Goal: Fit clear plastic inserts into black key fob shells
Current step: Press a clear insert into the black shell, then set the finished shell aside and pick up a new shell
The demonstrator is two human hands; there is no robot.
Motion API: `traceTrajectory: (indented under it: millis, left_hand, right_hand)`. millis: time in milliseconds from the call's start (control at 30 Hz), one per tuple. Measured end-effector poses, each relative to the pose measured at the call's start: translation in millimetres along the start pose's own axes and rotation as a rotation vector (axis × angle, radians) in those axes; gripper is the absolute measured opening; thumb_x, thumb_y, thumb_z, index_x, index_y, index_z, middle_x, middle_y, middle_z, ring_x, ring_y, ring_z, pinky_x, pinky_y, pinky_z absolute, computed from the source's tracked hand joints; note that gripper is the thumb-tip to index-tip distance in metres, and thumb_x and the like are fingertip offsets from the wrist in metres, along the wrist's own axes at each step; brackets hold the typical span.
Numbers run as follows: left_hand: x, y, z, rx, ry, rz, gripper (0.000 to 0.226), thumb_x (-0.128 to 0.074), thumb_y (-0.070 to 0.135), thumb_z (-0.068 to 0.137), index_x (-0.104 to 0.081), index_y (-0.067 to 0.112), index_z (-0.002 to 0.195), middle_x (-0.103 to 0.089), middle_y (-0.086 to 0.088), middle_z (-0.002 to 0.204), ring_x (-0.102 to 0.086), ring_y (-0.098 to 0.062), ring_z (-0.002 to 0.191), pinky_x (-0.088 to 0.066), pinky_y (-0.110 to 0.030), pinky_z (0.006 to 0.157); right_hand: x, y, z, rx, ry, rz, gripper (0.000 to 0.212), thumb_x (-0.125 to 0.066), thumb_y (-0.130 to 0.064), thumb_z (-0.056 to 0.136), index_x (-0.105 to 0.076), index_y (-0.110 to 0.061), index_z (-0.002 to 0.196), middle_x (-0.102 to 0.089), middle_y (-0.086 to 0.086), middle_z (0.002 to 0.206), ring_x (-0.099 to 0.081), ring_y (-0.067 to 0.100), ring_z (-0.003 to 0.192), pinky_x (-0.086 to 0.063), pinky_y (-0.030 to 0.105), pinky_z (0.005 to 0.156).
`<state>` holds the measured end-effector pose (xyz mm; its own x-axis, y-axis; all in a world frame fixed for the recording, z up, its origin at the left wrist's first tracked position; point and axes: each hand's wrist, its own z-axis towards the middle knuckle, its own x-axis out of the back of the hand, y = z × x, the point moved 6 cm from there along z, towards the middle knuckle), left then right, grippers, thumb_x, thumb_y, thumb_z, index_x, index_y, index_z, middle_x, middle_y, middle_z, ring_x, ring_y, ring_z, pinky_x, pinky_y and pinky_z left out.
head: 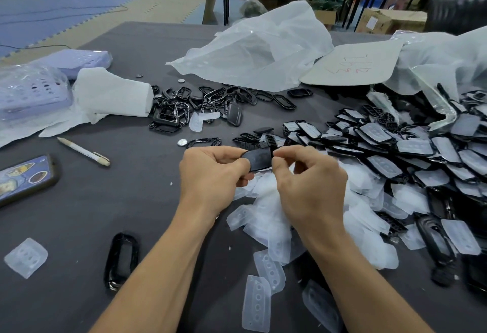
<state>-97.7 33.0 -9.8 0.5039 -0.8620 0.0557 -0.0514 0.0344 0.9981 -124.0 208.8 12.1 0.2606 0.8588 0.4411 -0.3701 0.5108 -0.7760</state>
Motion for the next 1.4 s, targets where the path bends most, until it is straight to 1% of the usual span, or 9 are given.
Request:
traceTrajectory:
  millis: [167,400,567,700,833,900,1000,1267,1400]
  left_hand:
    - [-1,3,-2,-0.033,0.002,0.011,0.036,-0.078,-0.003,0.074,-0.083,0.031,0.066,-0.076,-0.008,0.063,-0.074,-0.021,0.055,-0.06,-0.027,0.054]
    - [-7,0,-3,0.02,-0.085,-0.018,0.023,-0.075,-0.01,0.078,-0.083,0.012,0.077,-0.076,-0.014,0.066,-0.071,-0.019,0.052,-0.056,-0.025,0.052]
    - [-7,-4,-3,0.001,-0.034,0.132,0.03,-0.073,0.009,0.071,-0.083,0.038,0.071,-0.076,-0.002,0.064,-0.076,-0.02,0.062,-0.066,-0.04,0.07]
    - [-4,-6,-3,0.008,0.027,0.198,0.03,-0.072,0.014,0.068,-0.08,0.043,0.07,-0.074,0.008,0.06,-0.075,-0.01,0.061,-0.064,-0.031,0.067]
    - [-1,-10,-1,0.095,0.031,0.141,0.022,-0.075,0.001,0.074,-0.082,0.022,0.07,-0.074,-0.003,0.06,-0.075,-0.018,0.056,-0.062,-0.029,0.057]
    - [2,-13,3,0.155,0.03,0.101,0.019,-0.075,-0.006,0.073,-0.081,0.012,0.076,-0.074,-0.013,0.06,-0.074,-0.024,0.055,-0.062,-0.032,0.059]
    - [3,-17,5,0.21,-0.002,0.027,0.019,-0.072,-0.014,0.072,-0.079,0.001,0.081,-0.072,-0.021,0.062,-0.07,-0.028,0.05,-0.059,-0.031,0.056]
    - [1,-12,2,0.103,0.005,0.07,0.012,-0.076,0.03,0.068,-0.083,0.035,0.077,-0.079,0.002,0.071,-0.077,-0.018,0.064,-0.064,-0.033,0.067]
    - [18,-12,9,0.066,0.122,0.091,0.015,-0.075,0.03,0.07,-0.082,0.041,0.078,-0.078,0.015,0.074,-0.076,-0.007,0.069,-0.063,-0.034,0.077]
  right_hand:
    - [-6,4,-2,-0.052,-0.028,0.0,0.009,-0.082,-0.022,0.084,-0.079,-0.027,0.091,-0.068,-0.017,0.073,-0.058,0.003,0.067,-0.046,0.015,0.068]
    - [-12,16,2,-0.238,-0.109,0.25,0.017,-0.078,-0.02,0.086,-0.064,-0.029,0.086,-0.07,-0.005,0.063,-0.065,0.012,0.055,-0.046,0.018,0.054]
    - [-17,23,5,-0.282,-0.16,0.298,0.016,-0.077,-0.013,0.086,-0.068,-0.023,0.08,-0.07,-0.002,0.057,-0.061,0.009,0.043,-0.043,0.018,0.049]
    - [-18,20,4,-0.258,-0.195,0.25,0.015,-0.076,-0.013,0.087,-0.067,-0.022,0.079,-0.069,-0.002,0.057,-0.061,0.009,0.044,-0.046,0.024,0.051]
    - [-10,6,4,-0.041,-0.212,-0.053,0.027,-0.081,-0.023,0.082,-0.073,-0.034,0.105,-0.069,-0.025,0.084,-0.063,-0.002,0.083,-0.045,0.007,0.074]
    - [-11,-4,0,0.088,-0.29,-0.145,0.055,-0.084,-0.021,0.077,-0.068,-0.036,0.128,-0.056,-0.031,0.107,-0.055,-0.002,0.109,-0.042,0.011,0.097]
    - [-13,-9,-4,0.14,-0.345,-0.213,0.057,-0.084,-0.018,0.076,-0.069,-0.036,0.128,-0.055,-0.02,0.112,-0.057,0.013,0.115,-0.041,0.022,0.104]
    - [3,-1,13,0.094,-0.333,-0.237,0.044,-0.087,-0.019,0.077,-0.077,-0.031,0.118,-0.067,-0.006,0.107,-0.062,0.013,0.104,-0.039,0.017,0.097]
    - [53,27,48,-0.117,-0.038,-0.428,0.059,-0.083,-0.023,0.084,-0.063,-0.024,0.139,-0.067,0.01,0.126,-0.052,0.03,0.129,-0.038,0.04,0.112]
